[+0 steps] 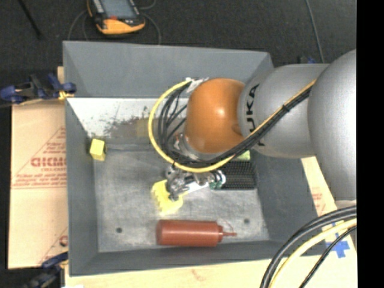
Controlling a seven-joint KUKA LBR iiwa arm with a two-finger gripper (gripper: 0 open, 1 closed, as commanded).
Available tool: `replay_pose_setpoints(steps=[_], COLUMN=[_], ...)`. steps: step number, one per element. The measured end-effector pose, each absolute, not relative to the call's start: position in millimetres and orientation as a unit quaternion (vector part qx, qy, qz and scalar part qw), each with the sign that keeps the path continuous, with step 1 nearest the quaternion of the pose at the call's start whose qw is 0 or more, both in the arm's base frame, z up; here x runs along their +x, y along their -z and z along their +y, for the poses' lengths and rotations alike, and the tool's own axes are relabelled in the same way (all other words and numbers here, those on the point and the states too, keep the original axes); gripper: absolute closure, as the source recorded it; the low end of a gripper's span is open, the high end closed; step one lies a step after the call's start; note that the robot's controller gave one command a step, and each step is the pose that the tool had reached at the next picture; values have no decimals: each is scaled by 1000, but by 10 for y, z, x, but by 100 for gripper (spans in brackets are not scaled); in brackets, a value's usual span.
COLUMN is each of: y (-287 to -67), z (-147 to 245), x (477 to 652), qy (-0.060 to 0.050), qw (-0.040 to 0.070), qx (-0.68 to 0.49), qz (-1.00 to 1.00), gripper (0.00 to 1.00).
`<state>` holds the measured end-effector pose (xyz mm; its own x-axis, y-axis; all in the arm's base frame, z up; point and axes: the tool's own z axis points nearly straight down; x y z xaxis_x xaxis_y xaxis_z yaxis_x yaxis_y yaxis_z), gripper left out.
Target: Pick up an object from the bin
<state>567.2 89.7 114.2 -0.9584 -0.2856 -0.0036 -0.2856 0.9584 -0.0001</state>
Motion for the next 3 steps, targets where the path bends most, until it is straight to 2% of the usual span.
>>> replay_pose_setpoints(steps=[1, 2, 3], y=[-1251, -1582, -1865], z=[1139, 1195, 1165], x=[5774, 5759, 5942], qy=[0, -2, 1], qw=[4, -3, 7], qx=[-125, -79, -169], qz=[992, 997, 986], gripper=[100, 100, 100])
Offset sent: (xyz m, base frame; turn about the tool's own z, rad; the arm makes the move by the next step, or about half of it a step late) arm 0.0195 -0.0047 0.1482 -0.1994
